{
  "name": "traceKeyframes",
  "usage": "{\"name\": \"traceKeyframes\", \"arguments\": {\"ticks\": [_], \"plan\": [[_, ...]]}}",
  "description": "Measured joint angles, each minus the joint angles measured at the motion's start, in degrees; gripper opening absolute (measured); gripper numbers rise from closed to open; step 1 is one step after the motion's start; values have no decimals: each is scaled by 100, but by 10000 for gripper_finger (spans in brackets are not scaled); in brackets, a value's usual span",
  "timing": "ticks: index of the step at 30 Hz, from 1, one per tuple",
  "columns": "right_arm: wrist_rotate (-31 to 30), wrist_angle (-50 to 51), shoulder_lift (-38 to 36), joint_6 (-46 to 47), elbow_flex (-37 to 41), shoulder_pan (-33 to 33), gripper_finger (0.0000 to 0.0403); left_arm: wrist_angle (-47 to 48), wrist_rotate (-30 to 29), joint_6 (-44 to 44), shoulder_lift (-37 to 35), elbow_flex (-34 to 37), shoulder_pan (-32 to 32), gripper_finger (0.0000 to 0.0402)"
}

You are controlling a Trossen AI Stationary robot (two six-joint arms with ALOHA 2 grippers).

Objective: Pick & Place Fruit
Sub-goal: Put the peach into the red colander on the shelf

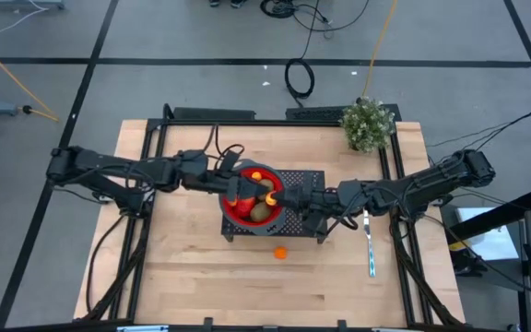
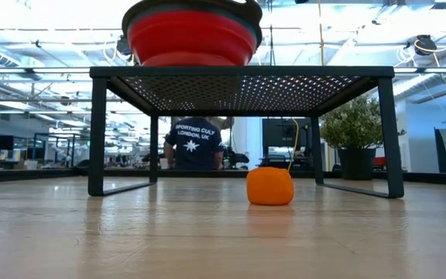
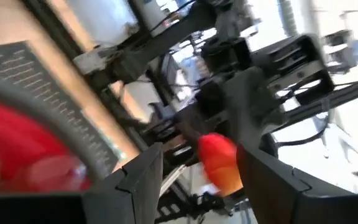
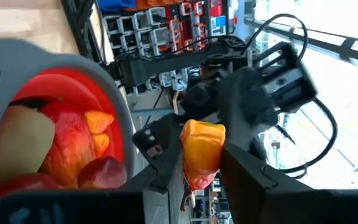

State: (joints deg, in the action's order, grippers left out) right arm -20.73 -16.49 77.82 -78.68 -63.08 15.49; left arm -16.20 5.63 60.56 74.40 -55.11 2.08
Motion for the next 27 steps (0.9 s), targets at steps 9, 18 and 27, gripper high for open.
{"name": "traceKeyframes", "arguments": {"ticks": [9, 18, 27], "plan": [[-15, 110, -2, 8, -1, -2, 84, -302, 389, -23, 108, 0, -122, 205], [-15, 114, -2, 5, -1, -71, 84, -353, 597, -13, 139, 0, -122, 205], [-20, 114, -2, 1, -1, -122, 84, -334, 654, 16, 139, 0, -126, 192]]}}
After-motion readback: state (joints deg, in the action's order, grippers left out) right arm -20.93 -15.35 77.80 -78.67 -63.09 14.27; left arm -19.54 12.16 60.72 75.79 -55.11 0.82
